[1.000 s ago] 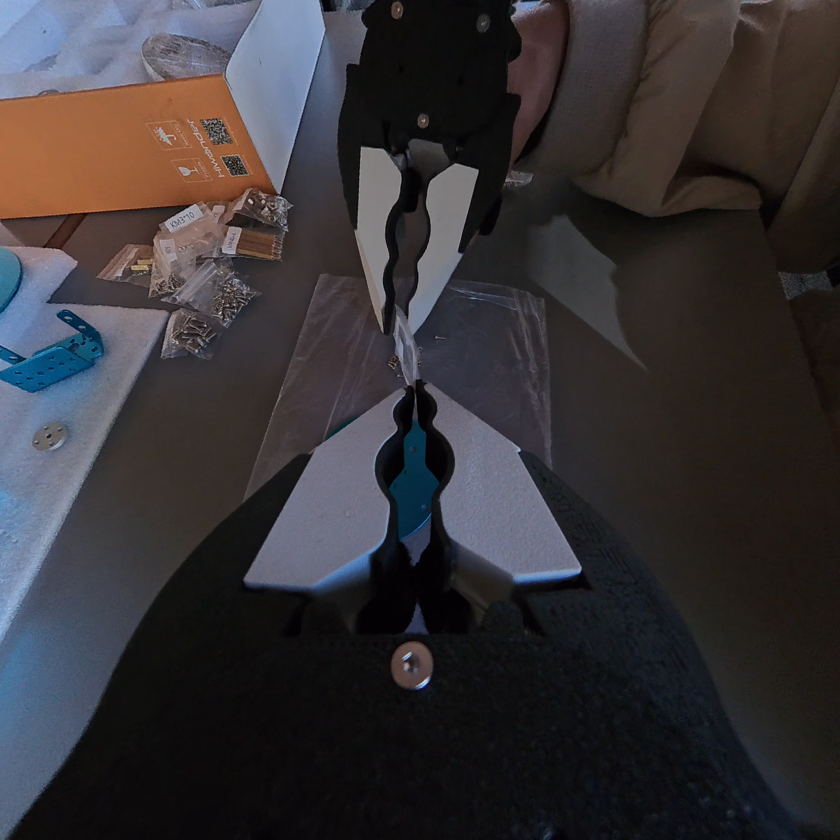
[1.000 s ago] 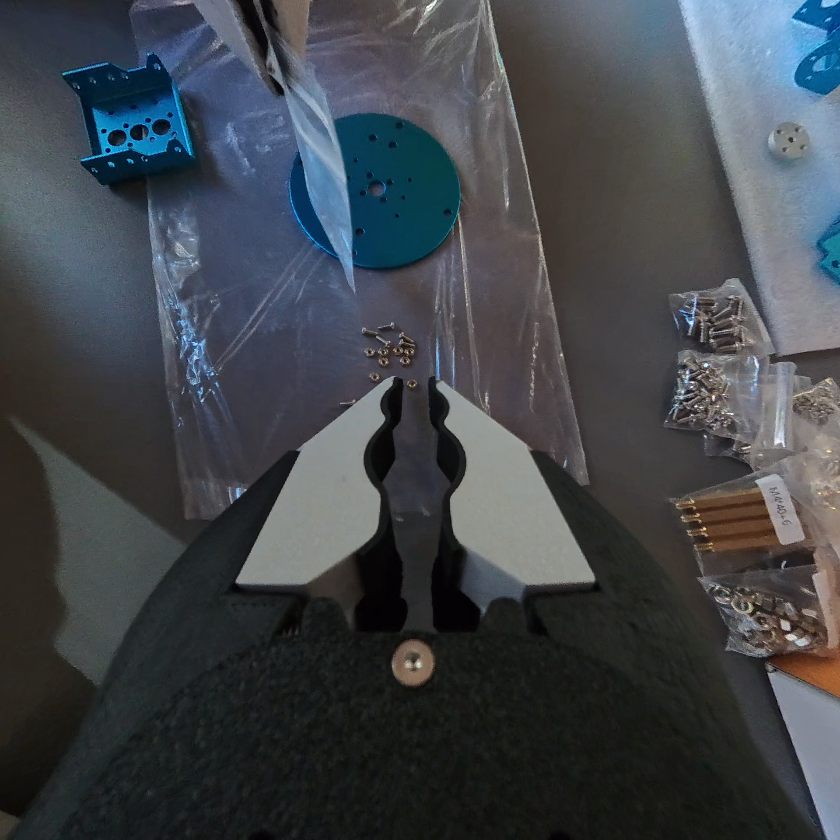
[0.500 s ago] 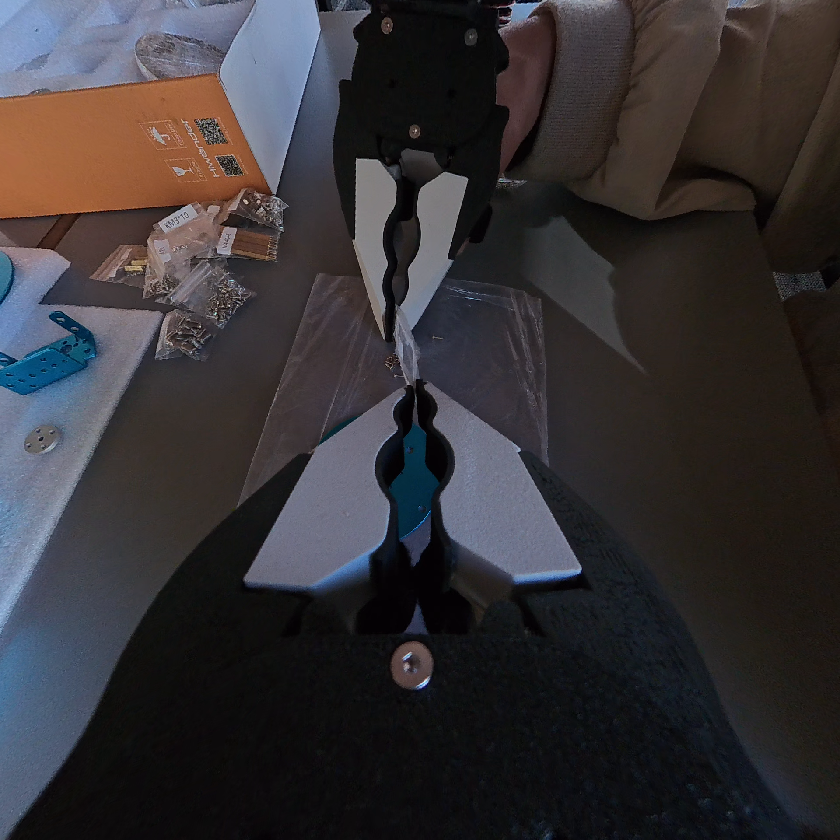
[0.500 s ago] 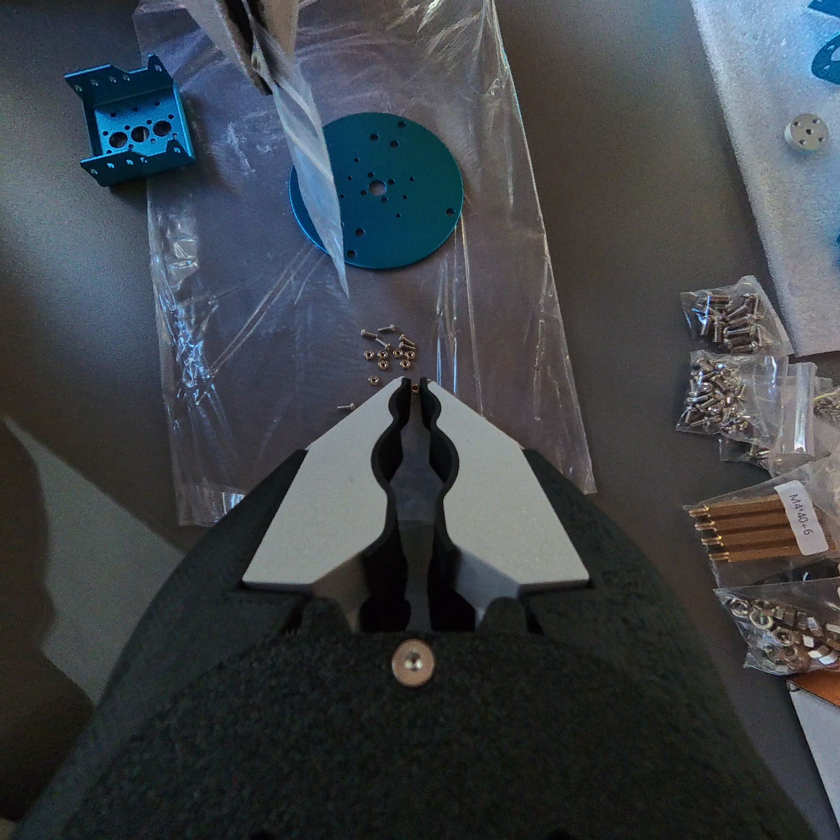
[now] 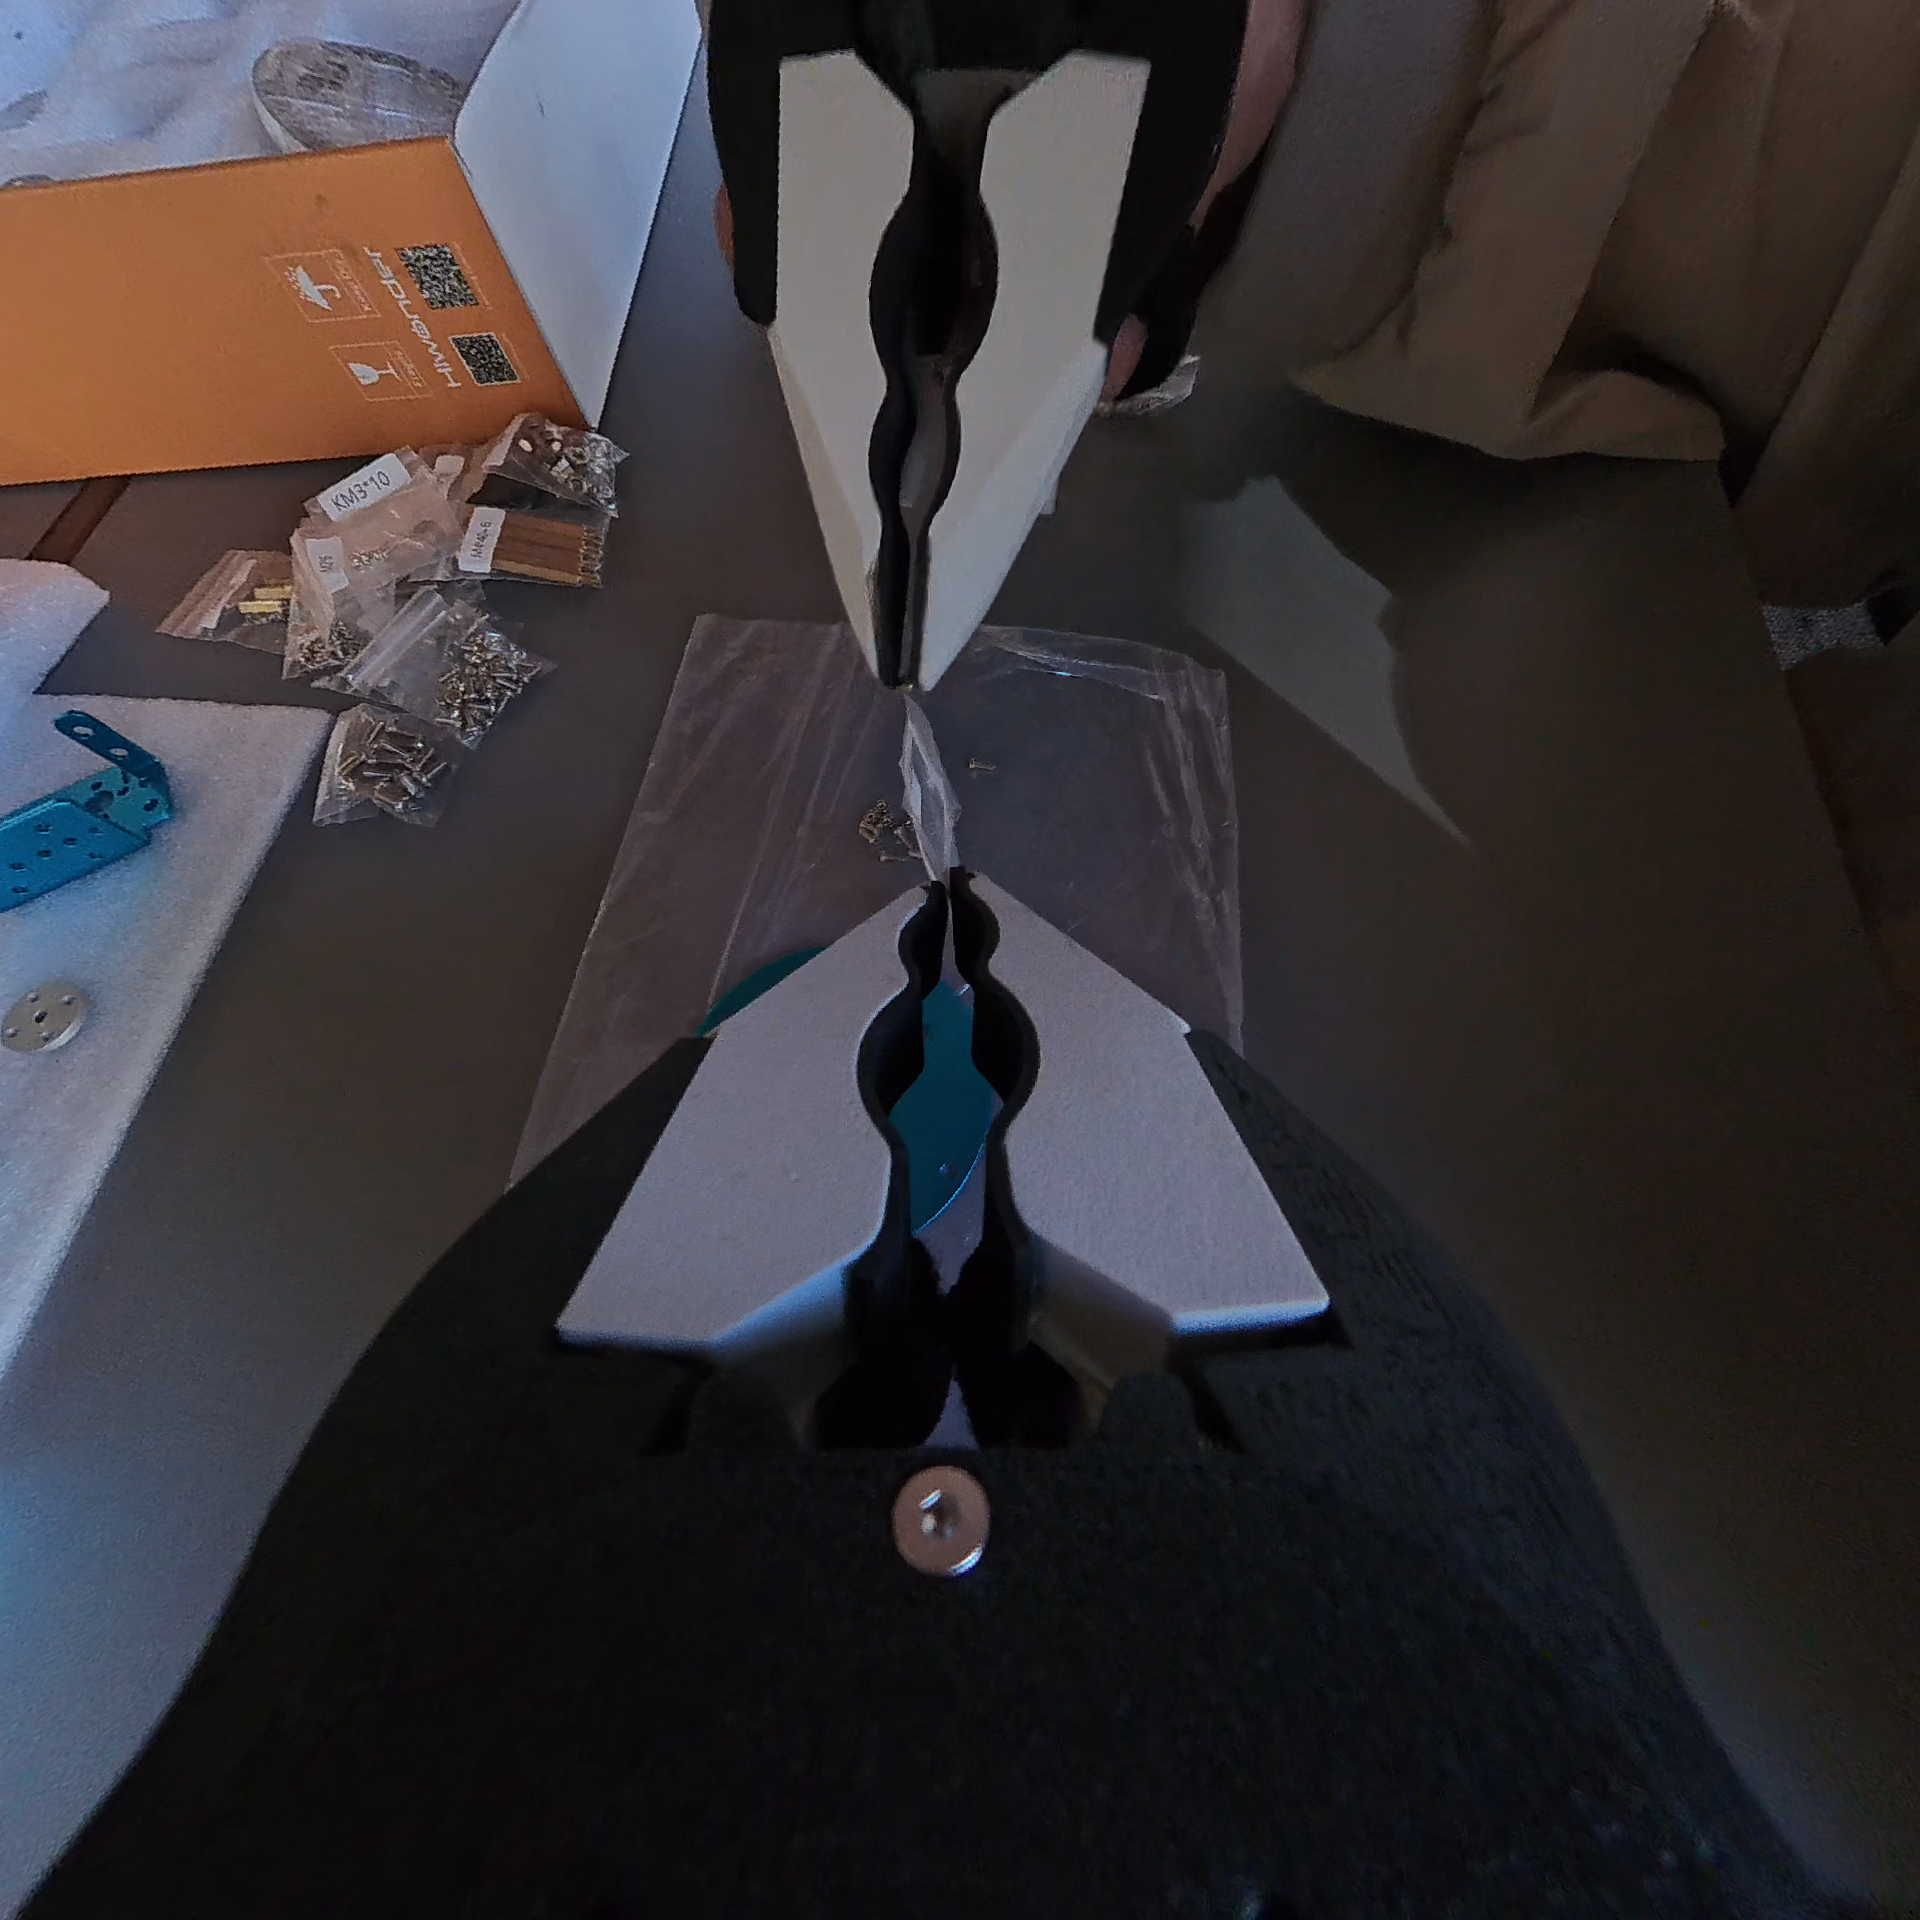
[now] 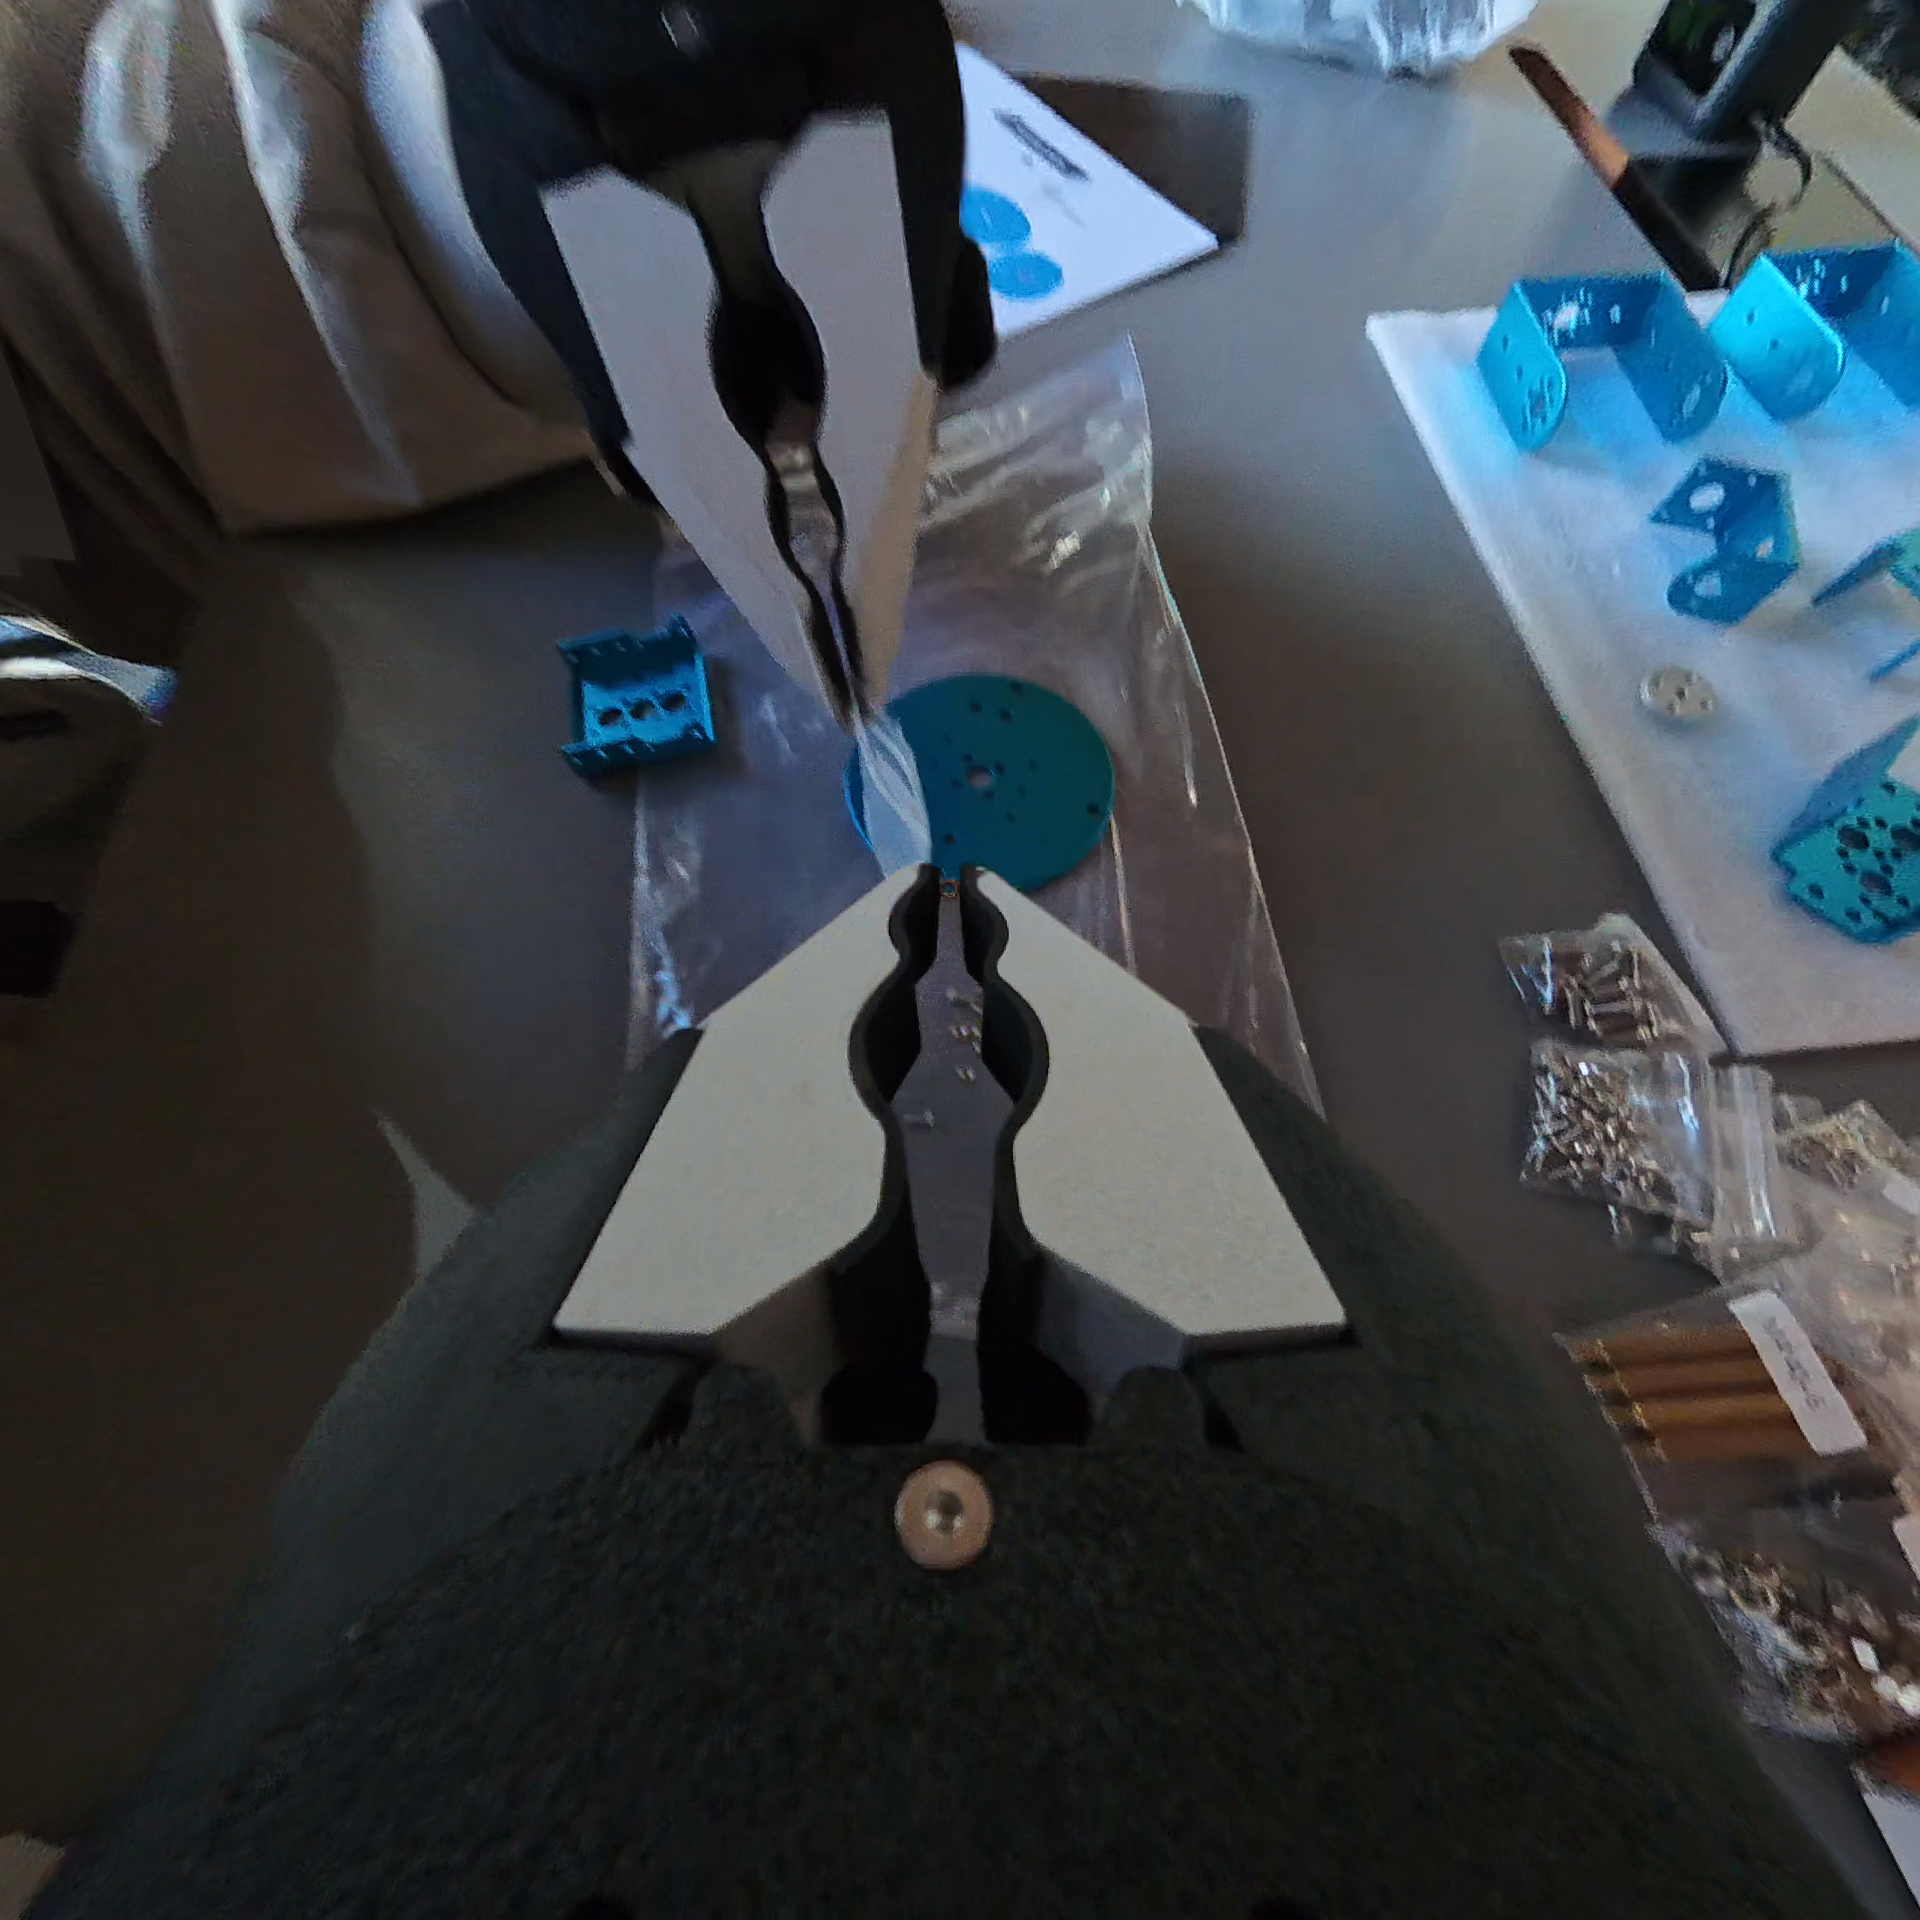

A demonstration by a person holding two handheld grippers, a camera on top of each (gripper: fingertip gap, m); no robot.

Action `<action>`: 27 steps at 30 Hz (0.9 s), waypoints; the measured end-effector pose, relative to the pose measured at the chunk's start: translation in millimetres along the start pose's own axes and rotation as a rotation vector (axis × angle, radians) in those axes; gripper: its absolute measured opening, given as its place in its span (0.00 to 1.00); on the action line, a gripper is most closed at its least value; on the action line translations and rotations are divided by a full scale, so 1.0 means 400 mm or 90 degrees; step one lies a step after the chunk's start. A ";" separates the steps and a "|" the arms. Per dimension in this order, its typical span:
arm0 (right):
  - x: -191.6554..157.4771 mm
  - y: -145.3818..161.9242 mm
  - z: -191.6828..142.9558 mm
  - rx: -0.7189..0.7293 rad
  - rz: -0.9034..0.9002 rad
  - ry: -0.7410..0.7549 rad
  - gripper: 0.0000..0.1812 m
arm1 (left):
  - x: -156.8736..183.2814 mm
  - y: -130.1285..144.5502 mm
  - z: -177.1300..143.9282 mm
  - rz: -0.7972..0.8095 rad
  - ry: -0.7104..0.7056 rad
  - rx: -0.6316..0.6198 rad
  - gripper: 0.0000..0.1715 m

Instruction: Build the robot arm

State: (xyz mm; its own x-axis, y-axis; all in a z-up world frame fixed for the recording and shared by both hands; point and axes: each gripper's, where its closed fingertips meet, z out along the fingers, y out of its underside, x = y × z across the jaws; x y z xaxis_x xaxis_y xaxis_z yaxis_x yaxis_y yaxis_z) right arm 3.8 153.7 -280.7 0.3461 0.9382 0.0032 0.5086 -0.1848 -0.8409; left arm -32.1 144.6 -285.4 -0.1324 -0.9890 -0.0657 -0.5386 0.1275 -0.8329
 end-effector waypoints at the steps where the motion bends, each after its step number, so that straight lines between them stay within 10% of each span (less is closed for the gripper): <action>1: -0.011 -0.019 -0.003 0.020 -0.001 -0.010 0.01 | 0.002 0.000 0.002 0.001 0.001 0.000 0.00; 27: -0.049 -0.039 0.033 0.015 -0.019 -0.030 0.02 | 0.028 -0.011 0.017 0.004 0.028 0.011 0.00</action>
State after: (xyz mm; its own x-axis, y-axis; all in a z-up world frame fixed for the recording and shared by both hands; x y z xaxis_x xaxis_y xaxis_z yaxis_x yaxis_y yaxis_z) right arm -21.4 142.0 -275.0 0.2940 0.9558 0.0032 0.4993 -0.1507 -0.8532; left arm -25.7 132.3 -286.3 -0.1727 -0.9839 -0.0465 -0.5237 0.1317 -0.8417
